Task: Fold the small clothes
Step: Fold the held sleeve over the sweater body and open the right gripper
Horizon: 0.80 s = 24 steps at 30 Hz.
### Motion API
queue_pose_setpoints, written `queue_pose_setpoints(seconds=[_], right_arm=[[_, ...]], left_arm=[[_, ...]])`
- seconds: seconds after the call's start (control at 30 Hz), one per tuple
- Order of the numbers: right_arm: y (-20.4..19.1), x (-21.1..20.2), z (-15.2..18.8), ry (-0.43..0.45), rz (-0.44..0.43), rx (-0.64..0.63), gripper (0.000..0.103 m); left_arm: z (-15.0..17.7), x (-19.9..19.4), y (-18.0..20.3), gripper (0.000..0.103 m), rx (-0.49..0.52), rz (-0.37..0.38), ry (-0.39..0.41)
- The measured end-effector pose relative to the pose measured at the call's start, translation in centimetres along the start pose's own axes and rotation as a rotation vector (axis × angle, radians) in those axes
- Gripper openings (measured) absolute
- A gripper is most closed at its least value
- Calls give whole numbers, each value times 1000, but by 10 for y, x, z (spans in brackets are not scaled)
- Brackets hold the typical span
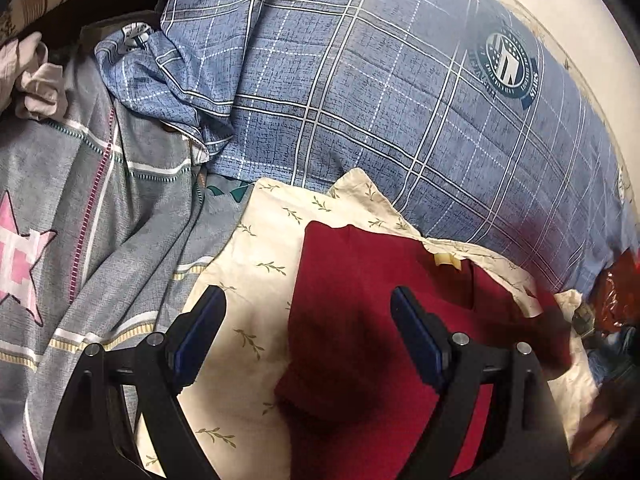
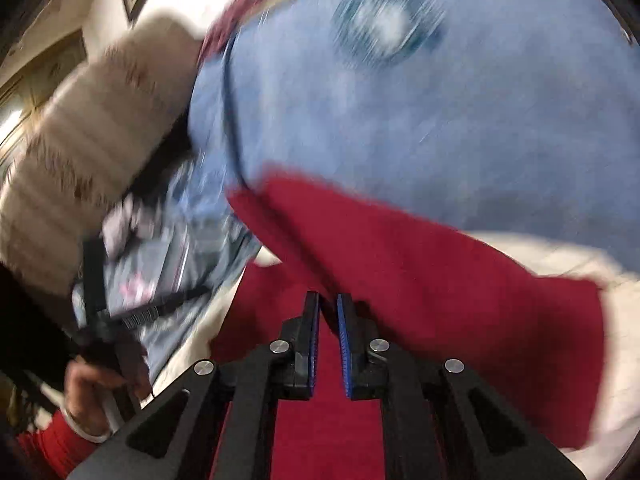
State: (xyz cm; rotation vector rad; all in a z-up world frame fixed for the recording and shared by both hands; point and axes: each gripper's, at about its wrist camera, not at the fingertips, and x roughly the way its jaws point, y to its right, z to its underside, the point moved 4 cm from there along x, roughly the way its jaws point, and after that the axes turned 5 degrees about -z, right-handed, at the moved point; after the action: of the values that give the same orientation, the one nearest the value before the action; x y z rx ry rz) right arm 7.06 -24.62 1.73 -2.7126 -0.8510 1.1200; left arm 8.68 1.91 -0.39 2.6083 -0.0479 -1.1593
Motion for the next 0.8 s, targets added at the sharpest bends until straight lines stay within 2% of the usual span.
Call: queue_pose_setpoints(seconds=[0.07, 0.13, 0.17, 0.2, 0.27, 0.33, 0.37, 0.4, 0.5, 0.6, 0.63, 0.73, 0.8], right_arm=[[-10, 47, 24, -95, -16, 5, 6], [-14, 78, 47, -210, -24, 22, 9], [-14, 84, 54, -233, -10, 22, 10], [-15, 75, 56, -212, -18, 10, 12], [-16, 48, 60, -191, -19, -4, 37], [-6, 14, 63, -115, 5, -7, 49], [-1, 0, 64, -85, 20, -1, 51], [9, -18, 65, -56, 42, 13, 52], [29, -40, 71, -17, 88, 56, 53], [30, -40, 77, -15, 146, 12, 53], [26, -37, 75, -24, 144, -7, 53], [1, -11, 70, -47, 117, -111, 53], [-17, 17, 64, -74, 132, -205, 52]], left_arm=[[1, 3, 2, 85, -6, 19, -12], [3, 7, 4, 85, 0, 40, -35], [5, 8, 6, 85, 0, 46, -44], [6, 8, 7, 85, 2, 50, -47], [8, 10, 14, 85, 18, 57, -49], [10, 12, 26, 85, 52, 76, -47], [10, 14, 32, 85, 66, 85, -44], [12, 16, 41, 85, 87, 96, -38], [19, 26, 61, 85, 139, 132, -62], [23, 30, 67, 85, 154, 129, -76], [24, 32, 66, 85, 156, 120, -79], [24, 41, 42, 85, 108, -6, -98], [21, 45, 24, 85, 25, -13, -112]])
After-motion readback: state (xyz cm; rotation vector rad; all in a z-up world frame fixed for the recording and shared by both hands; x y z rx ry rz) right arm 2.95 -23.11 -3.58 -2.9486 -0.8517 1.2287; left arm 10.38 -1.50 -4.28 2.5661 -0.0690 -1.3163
